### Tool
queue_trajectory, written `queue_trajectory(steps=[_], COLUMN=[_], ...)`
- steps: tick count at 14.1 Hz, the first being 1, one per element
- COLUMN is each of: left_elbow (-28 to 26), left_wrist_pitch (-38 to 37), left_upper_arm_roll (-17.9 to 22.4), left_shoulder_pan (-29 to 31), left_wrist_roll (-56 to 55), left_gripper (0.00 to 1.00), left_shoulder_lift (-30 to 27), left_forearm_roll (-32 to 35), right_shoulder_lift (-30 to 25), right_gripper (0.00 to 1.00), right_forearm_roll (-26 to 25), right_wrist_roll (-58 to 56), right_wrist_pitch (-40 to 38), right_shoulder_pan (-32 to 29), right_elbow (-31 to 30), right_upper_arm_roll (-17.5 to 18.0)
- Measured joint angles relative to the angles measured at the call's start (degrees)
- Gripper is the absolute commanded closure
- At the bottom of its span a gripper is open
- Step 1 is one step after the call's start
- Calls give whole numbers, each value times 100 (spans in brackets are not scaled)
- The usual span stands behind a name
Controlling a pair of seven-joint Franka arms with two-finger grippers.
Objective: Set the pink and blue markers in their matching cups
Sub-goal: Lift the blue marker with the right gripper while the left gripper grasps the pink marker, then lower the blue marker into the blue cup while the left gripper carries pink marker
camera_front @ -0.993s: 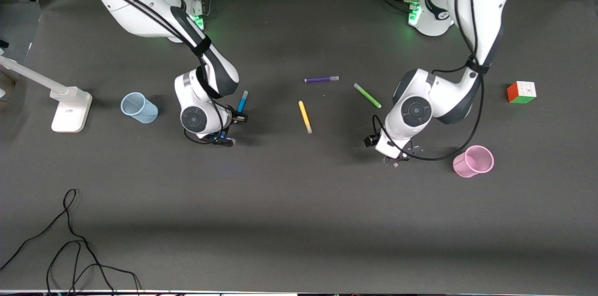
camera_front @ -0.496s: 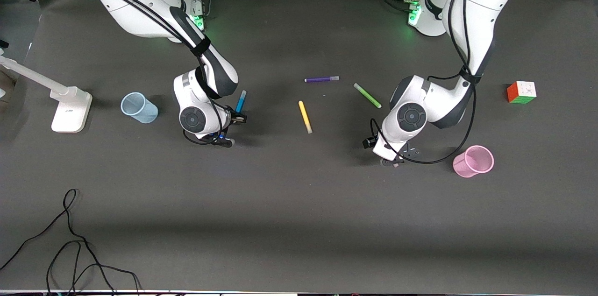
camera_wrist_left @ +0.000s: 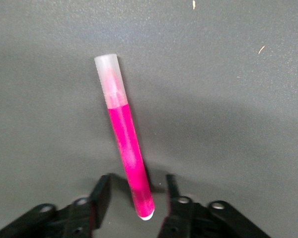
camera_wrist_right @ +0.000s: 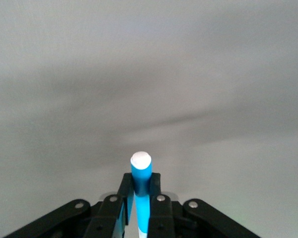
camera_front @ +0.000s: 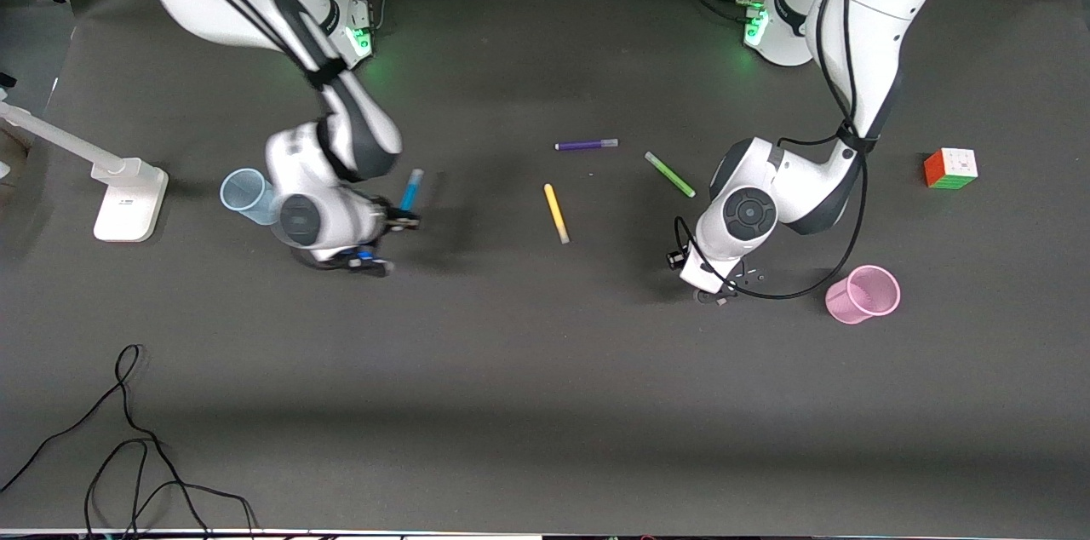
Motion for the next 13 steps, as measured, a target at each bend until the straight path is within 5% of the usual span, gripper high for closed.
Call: queue_trajectory(steps=[3,8,13], left_elbow=[0,101,906], left_wrist_pitch=[-1,-94,-2131], left_upper_arm_roll=[4,36,49], left_shoulder_pan=[0,8,306], left_wrist_roll=[-8,-16,403], left_gripper=[96,97,98], left_shoulder_lift=[1,-29,-929], left_forearm_roll=[1,2,-188], right_shoulder_lift=[-751,-1603,-2813], right_gripper=[99,100,100], right_forearm_roll=[-529,-1763,-2962], right_wrist_roll=[-686,-988,-1162], right_wrist_pitch=[-239,-249,518], right_shoulder_pan=[-80,-81,-73], right_elbow=[-12,-94,-1237], right_upper_arm_roll=[-656,-767,-1070])
